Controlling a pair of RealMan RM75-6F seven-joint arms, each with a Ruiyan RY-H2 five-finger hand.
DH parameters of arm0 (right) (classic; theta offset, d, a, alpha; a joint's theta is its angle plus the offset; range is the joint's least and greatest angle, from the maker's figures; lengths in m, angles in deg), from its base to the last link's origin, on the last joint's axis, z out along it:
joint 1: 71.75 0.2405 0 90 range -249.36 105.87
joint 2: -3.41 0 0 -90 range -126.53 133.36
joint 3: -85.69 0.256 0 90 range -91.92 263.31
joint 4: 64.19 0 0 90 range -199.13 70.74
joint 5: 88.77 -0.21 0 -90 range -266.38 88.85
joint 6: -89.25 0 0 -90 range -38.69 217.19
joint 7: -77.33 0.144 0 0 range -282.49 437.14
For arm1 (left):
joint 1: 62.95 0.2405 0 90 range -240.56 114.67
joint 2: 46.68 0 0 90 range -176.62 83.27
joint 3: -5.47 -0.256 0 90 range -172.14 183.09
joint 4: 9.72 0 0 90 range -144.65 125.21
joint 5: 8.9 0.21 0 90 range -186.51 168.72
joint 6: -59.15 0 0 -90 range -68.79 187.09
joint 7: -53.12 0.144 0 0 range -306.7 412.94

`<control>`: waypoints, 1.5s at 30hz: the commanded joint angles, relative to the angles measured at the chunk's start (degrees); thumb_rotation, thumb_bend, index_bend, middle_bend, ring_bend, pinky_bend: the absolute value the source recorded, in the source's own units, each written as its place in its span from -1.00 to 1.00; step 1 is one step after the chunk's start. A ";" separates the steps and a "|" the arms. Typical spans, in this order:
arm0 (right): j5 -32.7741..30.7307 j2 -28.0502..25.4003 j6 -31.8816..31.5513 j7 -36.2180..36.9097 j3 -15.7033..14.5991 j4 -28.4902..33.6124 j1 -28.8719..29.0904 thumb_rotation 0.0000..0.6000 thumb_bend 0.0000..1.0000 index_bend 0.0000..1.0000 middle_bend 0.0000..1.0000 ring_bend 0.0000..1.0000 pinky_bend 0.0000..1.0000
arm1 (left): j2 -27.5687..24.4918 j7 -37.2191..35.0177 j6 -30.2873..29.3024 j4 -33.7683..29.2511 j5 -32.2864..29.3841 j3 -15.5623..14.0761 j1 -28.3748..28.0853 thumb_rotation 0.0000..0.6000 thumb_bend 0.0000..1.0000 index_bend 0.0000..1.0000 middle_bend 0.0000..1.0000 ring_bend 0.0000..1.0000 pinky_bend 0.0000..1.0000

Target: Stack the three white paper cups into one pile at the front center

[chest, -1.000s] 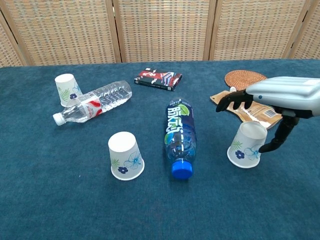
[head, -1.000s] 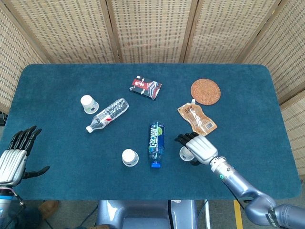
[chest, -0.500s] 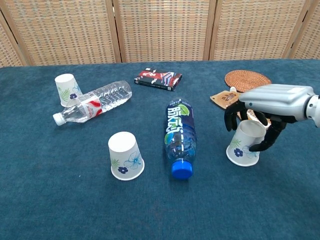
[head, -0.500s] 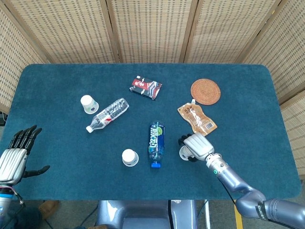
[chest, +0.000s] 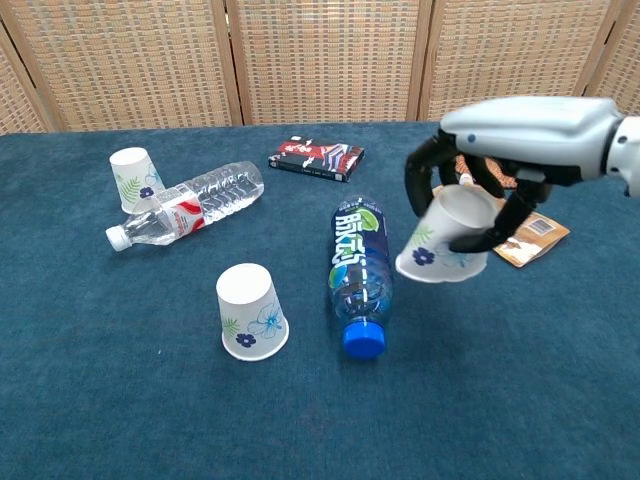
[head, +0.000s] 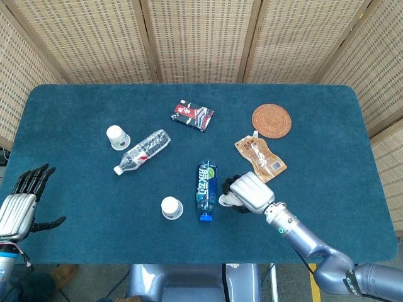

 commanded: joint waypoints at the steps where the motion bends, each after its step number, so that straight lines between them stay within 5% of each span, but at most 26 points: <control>1: -1.00 -1.41 2.26 -2.33 2.57 3.80 3.55 1.00 -0.12 -0.04 0.07 0.06 0.37 | 0.01 0.04 0.19 -0.02 -0.36 0.17 -0.17 1.00 -1.00 -1.00 -1.00 -1.00 -1.00; 12: -15.04 7.74 9.49 -13.56 6.86 2.22 16.41 1.00 -0.12 -0.04 0.05 0.06 0.37 | -0.12 -0.28 1.67 0.33 -2.86 0.90 -1.03 1.00 -1.00 -1.00 -1.00 -1.00 -1.00; 22: -24.54 13.81 4.65 -24.04 5.46 2.30 22.71 1.00 -0.12 -0.06 0.05 0.04 0.37 | -0.39 -0.95 2.15 0.45 -3.38 0.81 -1.21 1.00 -1.00 -1.00 -1.00 -1.00 -1.00; 33: -30.35 17.44 0.89 -27.89 3.56 0.90 25.91 1.00 -0.12 -0.07 0.03 0.01 0.36 | -0.69 -1.71 2.25 0.50 -3.07 0.59 -1.26 1.00 -1.00 -1.00 -1.00 -1.00 -1.00; 37: -31.20 17.66 0.27 -28.52 2.93 0.60 26.66 1.00 -0.34 -0.16 -0.14 -0.17 0.34 | -0.86 -2.11 2.26 0.54 -3.09 0.63 -1.29 1.00 -1.00 -1.00 -1.00 -1.00 -1.00; 39: -31.66 17.18 -0.06 -29.36 2.40 0.73 26.98 1.00 -0.68 -0.31 -0.31 -0.37 0.10 | -0.96 -2.31 2.33 0.55 -3.13 0.63 -1.32 1.00 -1.00 -1.00 -1.00 -1.00 -1.00; 41: -32.84 16.46 -0.26 -30.51 1.93 1.45 27.53 1.00 -0.96 -0.53 -0.52 -0.56 -0.39 | -1.02 -2.40 2.40 0.55 -3.11 0.59 -1.35 1.00 -1.00 -1.00 -1.00 -1.00 -1.00; 45: -33.80 15.98 -1.39 -31.26 1.51 2.58 28.04 1.00 -1.00 -0.70 -0.70 -0.69 -0.63 | -0.95 -2.24 2.44 0.49 -3.05 0.51 -1.40 1.00 -1.00 -1.00 -1.00 -1.00 -1.00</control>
